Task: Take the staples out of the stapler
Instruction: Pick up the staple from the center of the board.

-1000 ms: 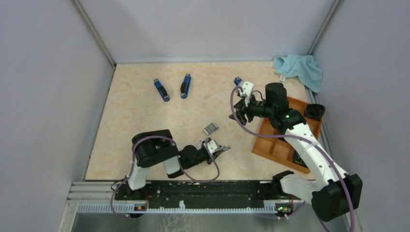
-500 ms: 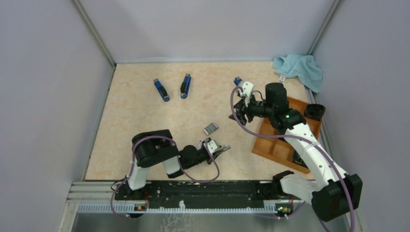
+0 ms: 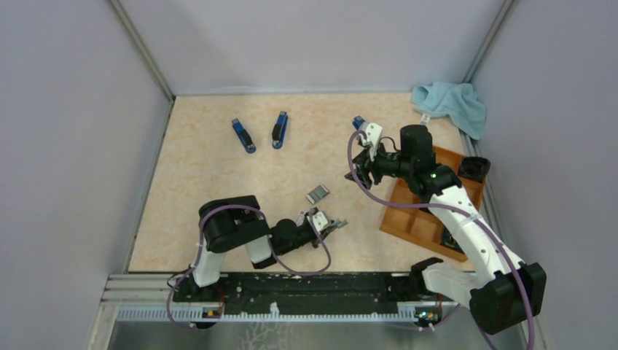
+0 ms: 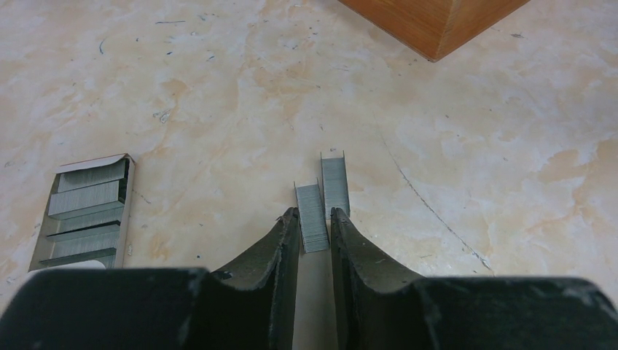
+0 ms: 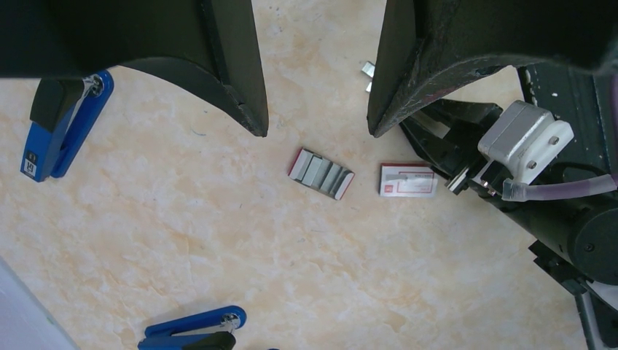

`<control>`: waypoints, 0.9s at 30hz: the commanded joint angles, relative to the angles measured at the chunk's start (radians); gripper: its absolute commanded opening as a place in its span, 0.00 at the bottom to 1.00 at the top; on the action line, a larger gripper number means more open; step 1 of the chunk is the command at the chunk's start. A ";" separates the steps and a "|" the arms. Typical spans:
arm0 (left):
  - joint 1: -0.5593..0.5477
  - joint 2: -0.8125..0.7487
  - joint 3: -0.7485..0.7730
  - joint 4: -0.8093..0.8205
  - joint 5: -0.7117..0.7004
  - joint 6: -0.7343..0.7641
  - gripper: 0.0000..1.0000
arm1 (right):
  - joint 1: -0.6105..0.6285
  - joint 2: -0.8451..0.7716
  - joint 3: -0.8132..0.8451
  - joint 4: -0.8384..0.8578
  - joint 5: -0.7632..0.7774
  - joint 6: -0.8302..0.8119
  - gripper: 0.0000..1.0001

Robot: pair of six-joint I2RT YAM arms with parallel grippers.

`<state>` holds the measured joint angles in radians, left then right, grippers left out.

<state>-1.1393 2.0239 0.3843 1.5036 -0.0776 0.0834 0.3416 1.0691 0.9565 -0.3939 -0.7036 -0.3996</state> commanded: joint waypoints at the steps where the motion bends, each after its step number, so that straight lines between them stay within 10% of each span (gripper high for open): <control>1: -0.008 0.008 0.006 0.099 0.003 0.000 0.28 | -0.010 -0.026 0.020 0.021 -0.023 -0.001 0.54; 27: -0.080 -0.031 0.028 -0.011 -0.174 -0.038 0.33 | -0.013 -0.031 0.021 0.019 -0.032 0.001 0.54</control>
<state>-1.2091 2.0232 0.3889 1.4948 -0.1978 0.0719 0.3416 1.0672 0.9565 -0.3939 -0.7101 -0.3996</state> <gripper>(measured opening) 0.338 0.536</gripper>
